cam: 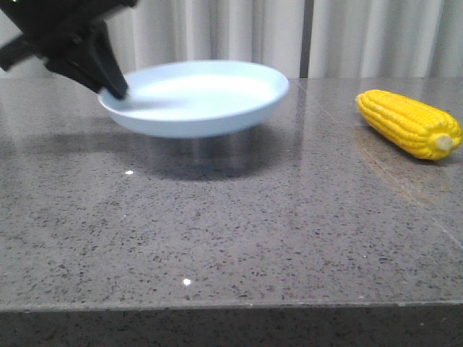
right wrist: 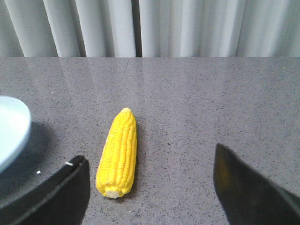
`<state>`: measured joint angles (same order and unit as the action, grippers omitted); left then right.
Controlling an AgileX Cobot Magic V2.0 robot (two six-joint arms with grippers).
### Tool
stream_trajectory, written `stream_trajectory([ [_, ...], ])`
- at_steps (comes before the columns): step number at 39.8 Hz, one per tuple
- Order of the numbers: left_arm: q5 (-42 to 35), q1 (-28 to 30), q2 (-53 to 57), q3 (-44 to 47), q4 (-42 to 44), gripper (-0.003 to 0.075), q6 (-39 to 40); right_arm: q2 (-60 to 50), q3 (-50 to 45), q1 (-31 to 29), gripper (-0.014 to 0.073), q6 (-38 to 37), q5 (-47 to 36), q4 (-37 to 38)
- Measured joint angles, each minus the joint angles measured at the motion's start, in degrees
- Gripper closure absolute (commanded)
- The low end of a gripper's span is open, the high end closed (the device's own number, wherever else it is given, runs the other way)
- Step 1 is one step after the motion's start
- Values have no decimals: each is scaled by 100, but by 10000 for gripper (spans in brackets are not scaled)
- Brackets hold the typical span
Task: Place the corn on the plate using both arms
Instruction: 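Push the pale blue plate with the left gripper toward the table center, then withdraw the left gripper away from the plate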
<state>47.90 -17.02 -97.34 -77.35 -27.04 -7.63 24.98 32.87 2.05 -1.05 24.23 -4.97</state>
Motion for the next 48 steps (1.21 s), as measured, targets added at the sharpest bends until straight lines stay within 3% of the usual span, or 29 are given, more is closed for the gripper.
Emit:
stream_trajectory([
  [12,-81,-66,-334,0,35,718,0,0,0,0,22,0,0,0],
  [15,-70,-66,-334,0,74,649,0,0,0,0,22,0,0,0],
  [22,-35,-66,-334,-9,87,389,0,0,0,0,22,0,0,0],
  [25,0,-66,-334,-46,123,347,-72,0,0,0,22,0,0,0],
  [32,99,39,99,-57,524,419,-270,0,0,0,22,0,0,0],
  [41,147,533,1125,-13,1303,736,-270,0,0,0,22,0,0,0],
  [48,160,860,1858,467,1832,741,-200,0,0,0,22,0,0,0],
])
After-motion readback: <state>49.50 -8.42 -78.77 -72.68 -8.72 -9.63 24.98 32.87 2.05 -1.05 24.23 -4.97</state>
